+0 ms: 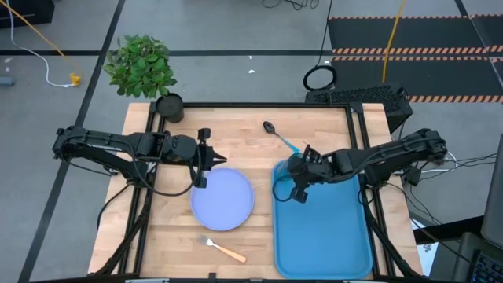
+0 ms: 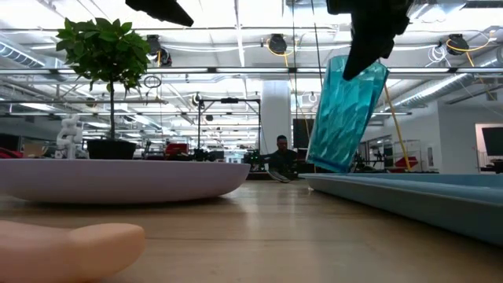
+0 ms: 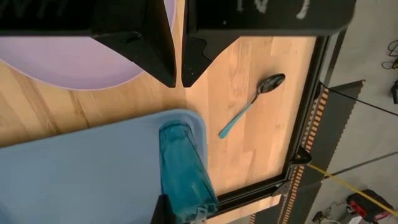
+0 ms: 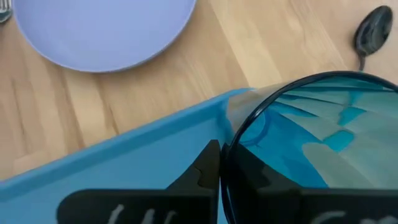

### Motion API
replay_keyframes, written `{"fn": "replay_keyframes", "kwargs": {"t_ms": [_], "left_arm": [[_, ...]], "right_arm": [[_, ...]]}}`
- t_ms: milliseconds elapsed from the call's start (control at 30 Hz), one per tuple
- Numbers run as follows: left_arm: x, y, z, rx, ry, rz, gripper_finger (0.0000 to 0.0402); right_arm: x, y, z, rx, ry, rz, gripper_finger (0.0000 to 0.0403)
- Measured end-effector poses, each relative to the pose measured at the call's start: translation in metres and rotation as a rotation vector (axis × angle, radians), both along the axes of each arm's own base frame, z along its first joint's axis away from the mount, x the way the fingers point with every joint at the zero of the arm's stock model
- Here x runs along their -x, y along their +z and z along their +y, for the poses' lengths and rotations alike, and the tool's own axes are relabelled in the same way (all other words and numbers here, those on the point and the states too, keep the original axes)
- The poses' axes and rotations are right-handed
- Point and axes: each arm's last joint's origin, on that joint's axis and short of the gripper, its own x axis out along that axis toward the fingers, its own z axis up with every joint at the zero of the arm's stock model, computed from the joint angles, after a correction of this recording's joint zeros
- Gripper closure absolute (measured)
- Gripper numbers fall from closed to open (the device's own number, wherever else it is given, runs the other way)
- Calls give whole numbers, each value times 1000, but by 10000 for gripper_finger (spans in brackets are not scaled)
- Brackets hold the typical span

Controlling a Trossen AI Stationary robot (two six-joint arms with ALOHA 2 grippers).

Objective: Pick and place plate/cup/fork/spoon on tray
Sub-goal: Put the blue cup on the top right corner of the blue tray

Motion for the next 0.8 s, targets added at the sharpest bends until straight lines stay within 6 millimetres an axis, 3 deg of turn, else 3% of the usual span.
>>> {"fn": "replay_keyframes", "kwargs": {"t_ms": [367,800], "left_arm": [[-1,2,0,-6,-6,-20,371],[-1,2,0,-7,-6,-20,371]], "right_arm": [[-13,-18,-3,-8,34,82,396],[-13,-17,-4,36,52,77,342]]}}
